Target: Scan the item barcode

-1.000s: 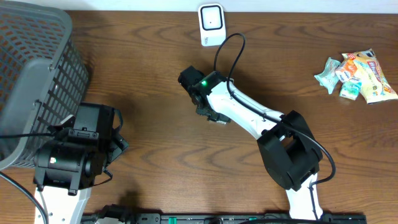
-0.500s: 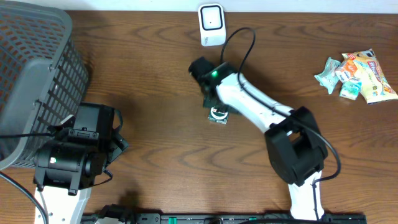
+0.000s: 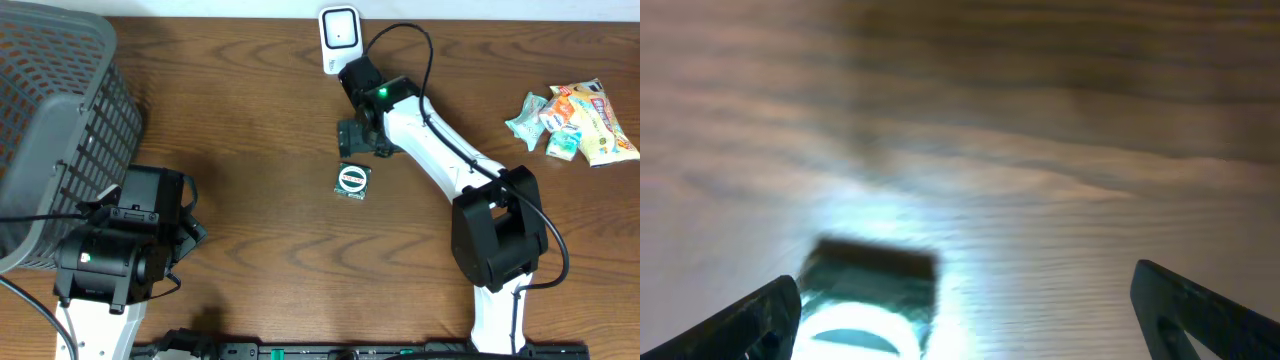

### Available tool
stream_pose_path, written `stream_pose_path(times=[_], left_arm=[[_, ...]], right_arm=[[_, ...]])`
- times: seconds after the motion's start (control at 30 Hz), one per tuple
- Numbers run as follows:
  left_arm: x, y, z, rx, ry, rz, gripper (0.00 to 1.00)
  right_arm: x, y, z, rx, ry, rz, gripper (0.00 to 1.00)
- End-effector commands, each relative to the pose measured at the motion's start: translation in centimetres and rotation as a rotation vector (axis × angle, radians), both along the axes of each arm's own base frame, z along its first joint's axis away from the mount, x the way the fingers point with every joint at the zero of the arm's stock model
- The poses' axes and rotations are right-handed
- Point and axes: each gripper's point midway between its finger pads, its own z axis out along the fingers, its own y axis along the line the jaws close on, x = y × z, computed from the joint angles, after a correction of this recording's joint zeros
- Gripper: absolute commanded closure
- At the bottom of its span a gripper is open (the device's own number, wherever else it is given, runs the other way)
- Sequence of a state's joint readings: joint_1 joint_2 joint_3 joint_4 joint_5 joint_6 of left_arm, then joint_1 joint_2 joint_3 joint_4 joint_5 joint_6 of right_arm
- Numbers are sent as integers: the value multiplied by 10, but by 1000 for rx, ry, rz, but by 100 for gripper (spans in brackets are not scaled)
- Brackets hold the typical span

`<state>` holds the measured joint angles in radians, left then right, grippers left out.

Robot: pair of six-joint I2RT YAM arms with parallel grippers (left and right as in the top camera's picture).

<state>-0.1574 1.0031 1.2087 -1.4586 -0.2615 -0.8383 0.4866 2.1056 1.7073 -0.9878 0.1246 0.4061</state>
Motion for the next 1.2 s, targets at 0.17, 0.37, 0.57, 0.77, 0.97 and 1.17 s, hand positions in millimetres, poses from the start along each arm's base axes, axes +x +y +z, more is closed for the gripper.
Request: stream_pose_path(times=[0.17,0.37,0.57,0.77,0.97,1.17], left_arm=[[1,3,7,10,-26,16,2],[1,3,7,9,-26,16,2],[1,3,7,10,-26,17,2],[1,3,7,9,-26,16,2],[1,3,7,10,-26,17,2],[1,3,7,10,-26,16,2]], right_arm=[[-27,37,6,172,97,82,5],[-39,30,-6,167,145,-115,7],[-52,32,-31,160,161,-156,12],[-57,40,-52,182,141,-174,16],[-65,41,-67,178,137,-162,21],[-64,35,-68,149,124,-167,44]])
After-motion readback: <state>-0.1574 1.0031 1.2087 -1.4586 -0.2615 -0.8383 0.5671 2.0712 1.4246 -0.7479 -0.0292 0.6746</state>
